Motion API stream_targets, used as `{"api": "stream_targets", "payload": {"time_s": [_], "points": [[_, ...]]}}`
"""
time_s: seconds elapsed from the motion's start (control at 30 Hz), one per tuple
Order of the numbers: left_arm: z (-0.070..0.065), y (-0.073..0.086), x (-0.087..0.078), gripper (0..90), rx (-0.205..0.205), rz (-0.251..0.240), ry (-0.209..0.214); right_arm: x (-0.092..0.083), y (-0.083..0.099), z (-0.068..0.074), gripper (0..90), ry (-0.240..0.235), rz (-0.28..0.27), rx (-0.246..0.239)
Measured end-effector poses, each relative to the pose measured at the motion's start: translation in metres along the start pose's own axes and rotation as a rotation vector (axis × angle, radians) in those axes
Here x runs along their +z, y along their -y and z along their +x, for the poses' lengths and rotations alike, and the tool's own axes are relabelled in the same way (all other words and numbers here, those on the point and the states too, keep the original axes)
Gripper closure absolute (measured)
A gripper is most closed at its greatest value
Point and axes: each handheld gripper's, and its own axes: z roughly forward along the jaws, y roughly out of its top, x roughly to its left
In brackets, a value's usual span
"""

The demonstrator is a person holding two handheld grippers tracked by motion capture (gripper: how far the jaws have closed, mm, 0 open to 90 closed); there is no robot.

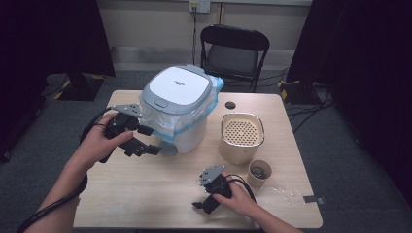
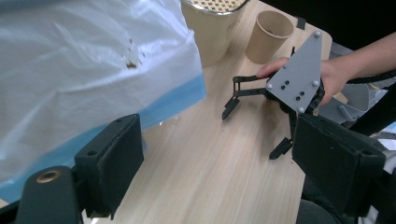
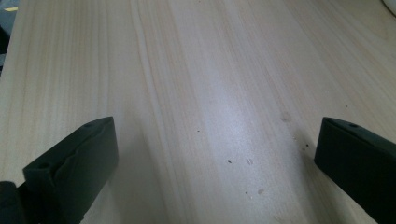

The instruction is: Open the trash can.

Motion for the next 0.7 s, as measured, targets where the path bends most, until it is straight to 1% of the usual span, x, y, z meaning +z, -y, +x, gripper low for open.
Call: {"api": "stream_targets", "payload": {"time_s": [0.03,0.07,0.17,0.27,0.33,0.47,0.5,0.57,0.7], "points": [[0.0,-0.002,-0.001,16.2,-0.006,-0.007,0.002,0.0,0.0,0.0,0.0,0.0,0.0,0.0],[0.001,-0.003,-0.002,16.2,0.0,-0.01,0.001,0.0,0.0,0.0,0.0,0.0,0.0,0.0],[0.002,-0.009,-0.005,16.2,-0.002,-0.02,-0.007,0.0,0.0,0.0,0.0,0.0,0.0,0.0],[0.003,-0.011,-0.006,16.2,-0.002,-0.018,-0.012,0.0,0.0,0.0,0.0,0.0,0.0,0.001],[0.004,-0.013,-0.007,16.2,0.005,-0.018,-0.011,0.0,0.0,0.0,0.0,0.0,0.0,0.0],[0.006,-0.018,-0.009,16.2,0.004,-0.026,-0.018,0.0,0.0,0.0,0.0,0.0,0.0,0.0],[0.007,-0.022,-0.01,16.2,0.004,-0.031,-0.025,0.0,0.0,0.0,0.0,-0.001,0.0,-0.001],[0.008,-0.025,-0.01,16.2,0.006,-0.035,-0.018,0.0,0.0,0.0,0.0,-0.001,0.0,-0.001],[0.01,-0.03,-0.01,16.2,0.015,-0.028,-0.024,0.0,0.0,0.0,0.0,-0.001,0.0,-0.001]]}}
